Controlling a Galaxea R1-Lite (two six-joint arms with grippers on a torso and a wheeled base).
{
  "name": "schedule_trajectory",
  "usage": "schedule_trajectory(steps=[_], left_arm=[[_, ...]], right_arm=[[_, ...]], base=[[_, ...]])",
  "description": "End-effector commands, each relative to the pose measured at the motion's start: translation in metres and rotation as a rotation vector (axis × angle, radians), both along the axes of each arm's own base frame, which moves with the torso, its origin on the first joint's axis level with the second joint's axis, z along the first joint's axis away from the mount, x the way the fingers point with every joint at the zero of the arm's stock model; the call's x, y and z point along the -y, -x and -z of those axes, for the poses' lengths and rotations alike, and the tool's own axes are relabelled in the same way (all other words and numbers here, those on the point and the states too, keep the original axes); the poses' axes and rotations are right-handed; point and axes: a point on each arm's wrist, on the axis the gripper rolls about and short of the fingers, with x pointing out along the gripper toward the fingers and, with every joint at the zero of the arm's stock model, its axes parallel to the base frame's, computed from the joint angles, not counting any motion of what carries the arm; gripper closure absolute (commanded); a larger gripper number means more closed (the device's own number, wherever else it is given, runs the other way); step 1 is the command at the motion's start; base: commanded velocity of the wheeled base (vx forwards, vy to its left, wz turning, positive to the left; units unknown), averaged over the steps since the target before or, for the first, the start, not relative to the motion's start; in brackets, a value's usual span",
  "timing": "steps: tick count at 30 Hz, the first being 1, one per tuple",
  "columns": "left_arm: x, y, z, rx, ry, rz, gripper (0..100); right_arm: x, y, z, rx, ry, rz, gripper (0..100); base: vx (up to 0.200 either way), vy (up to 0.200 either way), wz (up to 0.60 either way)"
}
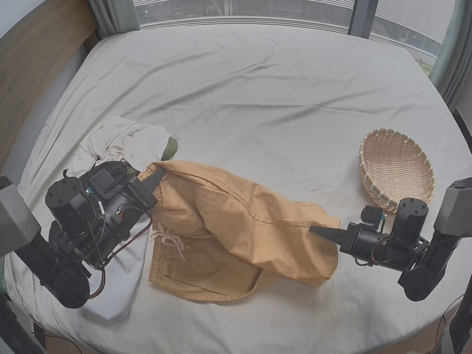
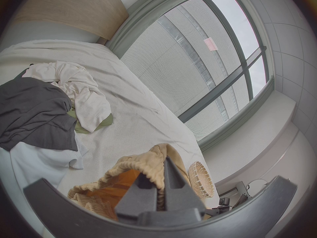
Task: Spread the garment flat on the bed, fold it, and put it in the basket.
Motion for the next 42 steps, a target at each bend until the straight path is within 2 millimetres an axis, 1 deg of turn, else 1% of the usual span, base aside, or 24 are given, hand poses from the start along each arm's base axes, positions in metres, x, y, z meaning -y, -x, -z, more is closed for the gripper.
schedule_trajectory(steps=[1,2,3,5,8,9,11,14,17,19,24,30,33,42], left_arm=[[0.000,0.003,-0.003,0.007,0.004,0.008,100],[0.002,0.007,-0.008,0.023,0.010,0.023,100],[0.002,0.007,-0.008,0.023,0.010,0.023,100],[0.003,0.021,-0.022,0.061,0.030,0.061,100],[0.004,0.035,-0.026,0.073,0.025,0.124,100],[0.004,0.037,-0.027,0.076,0.024,0.133,100],[0.000,0.049,-0.031,0.089,0.024,0.162,100],[-0.004,0.058,-0.035,0.111,0.006,0.202,100],[-0.009,0.066,-0.032,0.116,-0.035,0.230,100],[-0.019,0.072,-0.025,0.123,-0.110,0.252,100],[-0.030,0.073,-0.019,0.142,-0.195,0.273,100],[-0.034,0.075,-0.027,0.173,-0.182,0.264,100],[-0.034,0.074,-0.028,0.182,-0.181,0.258,100],[-0.044,0.069,-0.032,0.171,-0.149,0.210,100]], right_arm=[[0.002,0.004,-0.010,0.029,-0.009,0.011,100],[0.005,0.009,-0.022,0.062,-0.024,0.022,100],[0.005,0.009,-0.022,0.062,-0.024,0.022,100],[0.011,0.025,-0.044,0.126,-0.047,0.027,100],[0.018,0.043,-0.063,0.186,-0.068,0.026,100],[0.019,0.047,-0.066,0.195,-0.071,0.025,100],[0.024,0.062,-0.076,0.231,-0.083,0.025,100],[0.030,0.077,-0.085,0.270,-0.097,0.026,100],[0.035,0.090,-0.093,0.308,-0.109,0.031,100],[0.039,0.099,-0.102,0.344,-0.122,0.032,100],[0.045,0.104,-0.114,0.360,-0.122,0.057,100],[0.054,0.099,-0.130,0.372,-0.111,0.113,100],[0.057,0.097,-0.132,0.378,-0.109,0.128,100],[0.064,0.095,-0.132,0.380,-0.099,0.172,100]], base=[[0.000,0.000,0.00],[0.000,0.000,0.00],[0.000,0.000,0.00],[0.000,0.000,0.00],[0.000,0.000,0.00],[0.000,0.000,0.00],[0.000,0.000,0.00],[0.000,0.000,0.00],[0.000,0.000,0.00],[0.000,0.000,0.00],[0.000,0.000,0.00],[0.000,0.000,0.00],[0.000,0.000,0.00],[0.000,0.000,0.00]])
